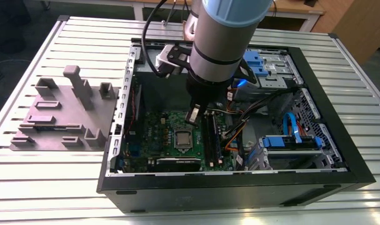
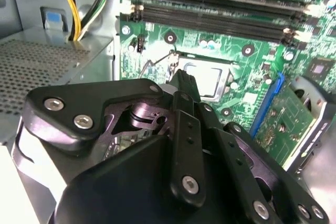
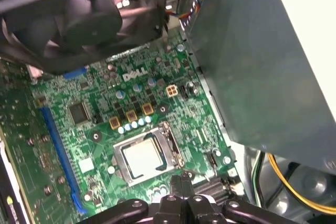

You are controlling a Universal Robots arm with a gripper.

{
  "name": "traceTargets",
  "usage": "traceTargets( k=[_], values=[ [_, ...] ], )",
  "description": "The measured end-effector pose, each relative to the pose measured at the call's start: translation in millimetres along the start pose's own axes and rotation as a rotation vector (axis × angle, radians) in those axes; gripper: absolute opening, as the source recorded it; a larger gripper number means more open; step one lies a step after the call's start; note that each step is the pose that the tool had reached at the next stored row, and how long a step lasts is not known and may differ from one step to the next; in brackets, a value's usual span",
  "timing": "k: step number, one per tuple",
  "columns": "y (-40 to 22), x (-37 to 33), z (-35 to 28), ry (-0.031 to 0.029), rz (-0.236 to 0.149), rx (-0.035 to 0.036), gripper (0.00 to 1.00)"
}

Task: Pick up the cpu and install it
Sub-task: 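Install the first cpu locking lever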

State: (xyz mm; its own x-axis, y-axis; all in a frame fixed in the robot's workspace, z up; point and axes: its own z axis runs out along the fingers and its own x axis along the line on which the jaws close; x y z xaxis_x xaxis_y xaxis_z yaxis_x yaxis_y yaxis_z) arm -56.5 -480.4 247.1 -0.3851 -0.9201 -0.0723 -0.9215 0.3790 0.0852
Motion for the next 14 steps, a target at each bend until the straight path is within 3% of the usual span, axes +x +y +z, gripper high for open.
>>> traceTargets(
  k=[5,14],
  values=[
    [-5.9,-3.2,-0.3,0.0001,0.0,-0.0001,0.1],
    [-10.0,-14.0,0.3,0.0001,-0.001,-0.0001,0.1]
  ],
)
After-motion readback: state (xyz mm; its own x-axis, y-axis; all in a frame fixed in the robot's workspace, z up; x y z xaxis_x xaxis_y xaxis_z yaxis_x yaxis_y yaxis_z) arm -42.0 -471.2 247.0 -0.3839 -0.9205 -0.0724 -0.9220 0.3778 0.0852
